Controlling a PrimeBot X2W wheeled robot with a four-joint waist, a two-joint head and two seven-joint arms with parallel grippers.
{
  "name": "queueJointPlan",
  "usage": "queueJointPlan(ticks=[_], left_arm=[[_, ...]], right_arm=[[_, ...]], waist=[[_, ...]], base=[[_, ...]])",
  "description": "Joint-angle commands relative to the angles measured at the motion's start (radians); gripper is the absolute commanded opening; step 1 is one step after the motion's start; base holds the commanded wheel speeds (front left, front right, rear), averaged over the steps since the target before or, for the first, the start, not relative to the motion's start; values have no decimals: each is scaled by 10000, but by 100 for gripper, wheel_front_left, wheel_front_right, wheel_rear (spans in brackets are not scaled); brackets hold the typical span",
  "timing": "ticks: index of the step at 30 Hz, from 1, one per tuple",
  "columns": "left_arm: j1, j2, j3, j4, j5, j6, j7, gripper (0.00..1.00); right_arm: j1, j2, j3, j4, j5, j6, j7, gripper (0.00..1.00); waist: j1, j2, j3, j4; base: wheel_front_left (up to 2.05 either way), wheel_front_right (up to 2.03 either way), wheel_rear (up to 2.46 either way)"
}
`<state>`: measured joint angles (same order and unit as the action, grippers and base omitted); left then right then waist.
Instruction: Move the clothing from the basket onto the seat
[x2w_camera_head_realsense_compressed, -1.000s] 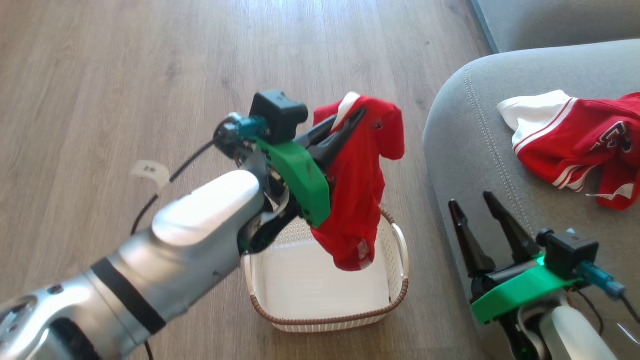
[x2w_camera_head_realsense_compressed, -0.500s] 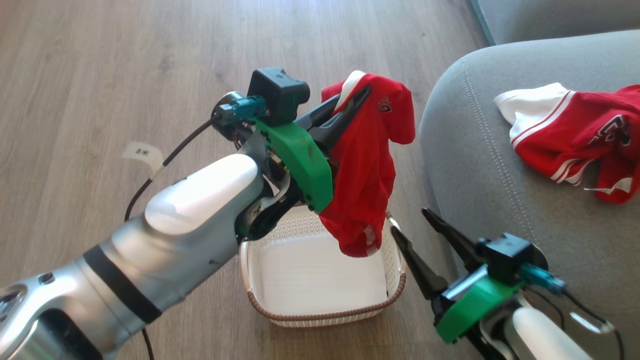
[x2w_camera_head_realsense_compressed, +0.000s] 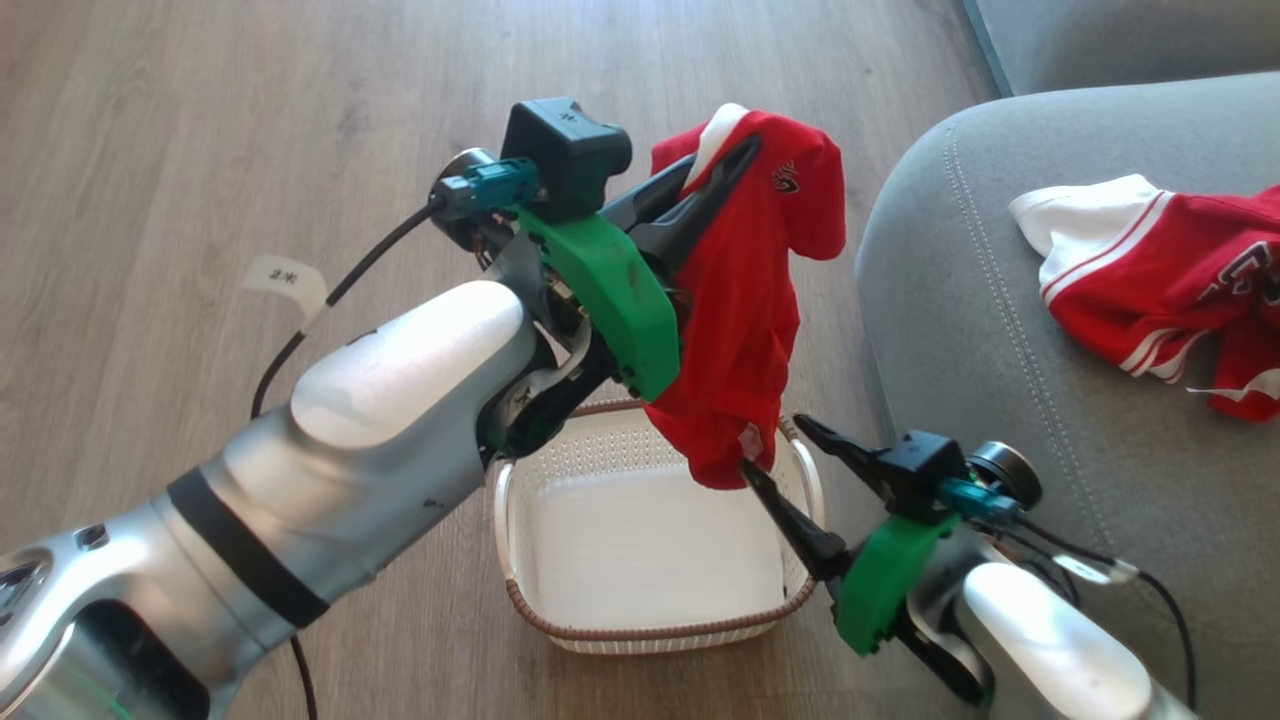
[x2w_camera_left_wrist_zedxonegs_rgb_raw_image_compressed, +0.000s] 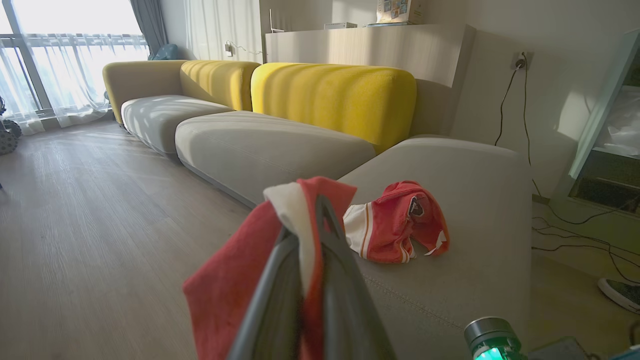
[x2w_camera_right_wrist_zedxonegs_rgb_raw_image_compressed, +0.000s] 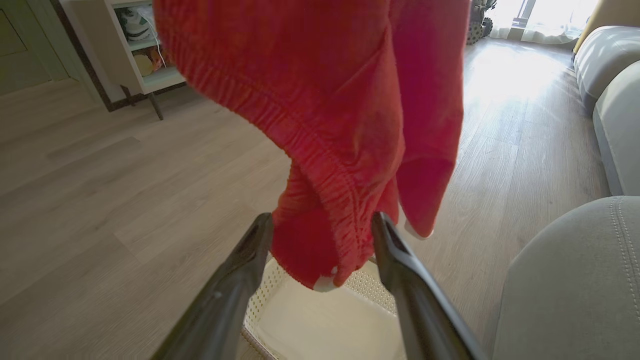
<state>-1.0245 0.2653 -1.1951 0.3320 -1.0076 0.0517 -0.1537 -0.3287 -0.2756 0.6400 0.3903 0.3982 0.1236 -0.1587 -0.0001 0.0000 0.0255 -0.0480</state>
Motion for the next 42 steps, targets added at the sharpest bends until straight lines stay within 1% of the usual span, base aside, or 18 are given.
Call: queueJointPlan(ticks=[1,2,11,16,20,22,23,24,27,34,42], left_arm=[[-729,102,464,-223,-91,-31,8,0],[-734,84,448,-257,-95,-32,20,0],[-714,-92,276,-473,-68,-23,99,0],[-690,-208,150,-583,-77,-66,178,0],[-654,-260,93,-609,-101,-91,202,0],[-635,-260,81,-604,-117,-83,215,0],[-635,-260,81,-604,-117,-83,215,0],[-628,-250,78,-596,-121,-72,220,0],[-582,-190,81,-547,-143,-46,215,0],[-452,-44,75,-305,-173,-42,139,0],[-222,214,-17,-281,-99,33,44,0]], right_arm=[[-472,147,143,-125,-58,71,-127,100],[-708,311,242,330,-62,71,-232,100],[-1871,1153,746,2211,442,71,-727,100],[-2609,1516,951,3171,750,71,-907,100],[-3026,1687,867,3715,996,71,-998,99],[-3149,1737,828,3881,1070,71,-1017,34],[-3149,1737,828,3881,1070,71,-1017,34],[-3200,1752,764,3868,1096,71,-1022,0],[-3195,1726,449,3549,1110,71,-1026,0],[-2660,1482,-379,2365,861,71,-1029,0],[-1885,1233,-1691,894,472,71,-1030,0]], waist=[[1,0,-19,28],[1,0,-33,68],[1,0,-53,307],[1,0,-34,494],[1,0,-56,627],[1,0,-67,678],[1,0,-67,678],[1,0,-66,696],[1,0,-55,722],[1,0,-5,673],[1,0,55,570]], base=[[0,0,0],[0,0,0],[0,0,0],[0,0,0],[0,0,0],[0,0,0],[0,0,0],[0,0,0],[0,0,0],[0,0,0],[0,0,0]])
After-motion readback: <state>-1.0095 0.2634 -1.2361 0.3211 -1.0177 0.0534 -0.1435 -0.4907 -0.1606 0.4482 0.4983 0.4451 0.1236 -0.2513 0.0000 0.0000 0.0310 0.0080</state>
